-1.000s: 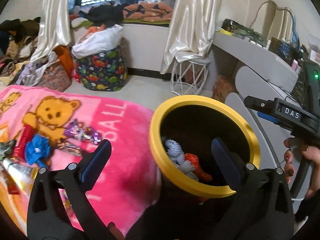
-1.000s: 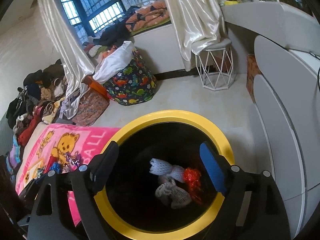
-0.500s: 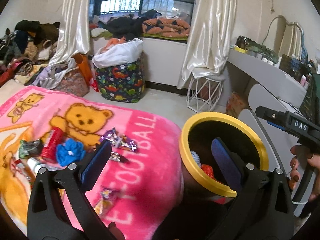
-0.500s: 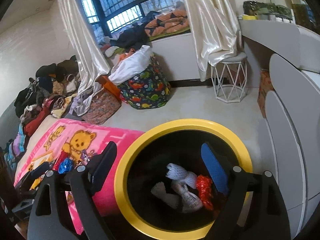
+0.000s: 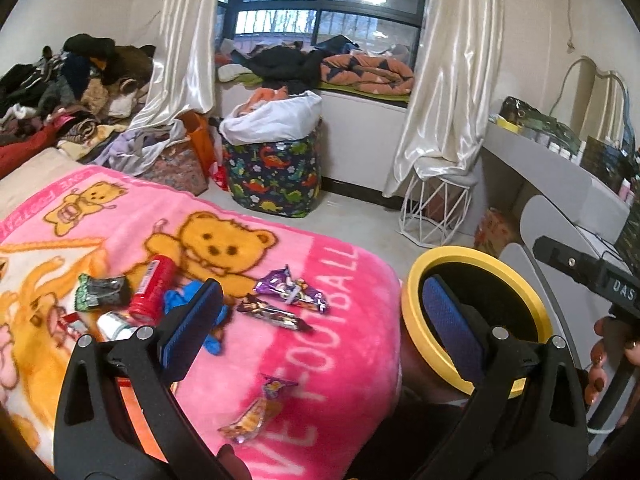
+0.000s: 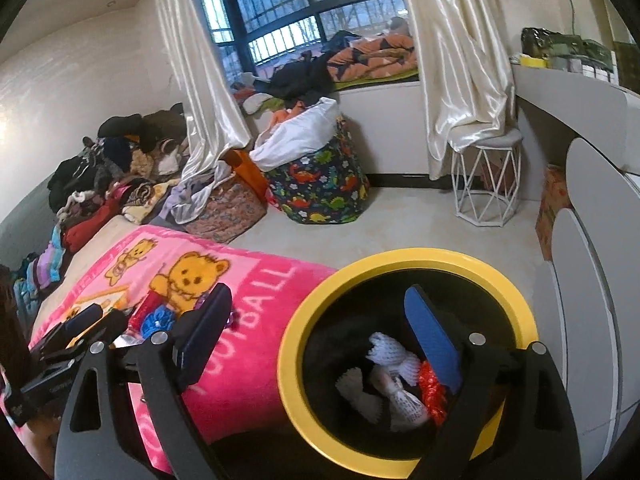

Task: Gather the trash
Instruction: 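Move both tools back over the remaining wrappers on the blanket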

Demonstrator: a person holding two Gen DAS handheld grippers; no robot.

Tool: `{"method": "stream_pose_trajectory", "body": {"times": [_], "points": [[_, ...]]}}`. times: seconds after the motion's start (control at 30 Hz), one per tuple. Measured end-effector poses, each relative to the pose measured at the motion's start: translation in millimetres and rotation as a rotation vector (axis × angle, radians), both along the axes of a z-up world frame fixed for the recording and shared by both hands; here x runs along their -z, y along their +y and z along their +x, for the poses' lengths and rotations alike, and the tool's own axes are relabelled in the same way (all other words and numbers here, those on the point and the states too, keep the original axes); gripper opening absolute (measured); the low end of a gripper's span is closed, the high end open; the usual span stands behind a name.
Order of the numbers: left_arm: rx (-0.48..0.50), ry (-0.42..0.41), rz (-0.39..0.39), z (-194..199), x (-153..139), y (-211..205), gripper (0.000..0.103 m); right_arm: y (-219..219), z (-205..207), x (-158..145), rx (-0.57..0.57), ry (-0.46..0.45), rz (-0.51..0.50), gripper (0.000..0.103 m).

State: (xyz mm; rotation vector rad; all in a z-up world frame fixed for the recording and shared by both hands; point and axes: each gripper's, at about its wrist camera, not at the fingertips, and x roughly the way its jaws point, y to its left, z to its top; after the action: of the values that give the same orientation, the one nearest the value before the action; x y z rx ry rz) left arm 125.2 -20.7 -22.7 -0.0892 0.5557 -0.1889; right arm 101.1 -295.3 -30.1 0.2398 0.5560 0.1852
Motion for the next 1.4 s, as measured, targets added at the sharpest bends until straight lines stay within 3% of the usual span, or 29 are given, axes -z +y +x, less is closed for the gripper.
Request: {"method": "stream_pose_trajectory", "body": {"times": [0.97,1.4], "points": [[-0.178,-0.003,-0.041,-4.7,0.3,76.8,0.092,84.4,-8.1,0.5,-0.193,-0.016,-0.071,0.086],[-0.261,0.048,-0.083,-5.5,14.9,123.8,0.092,156.7,-5.5,31.4,-0.339,0.067,-0.156,0.086]]}}
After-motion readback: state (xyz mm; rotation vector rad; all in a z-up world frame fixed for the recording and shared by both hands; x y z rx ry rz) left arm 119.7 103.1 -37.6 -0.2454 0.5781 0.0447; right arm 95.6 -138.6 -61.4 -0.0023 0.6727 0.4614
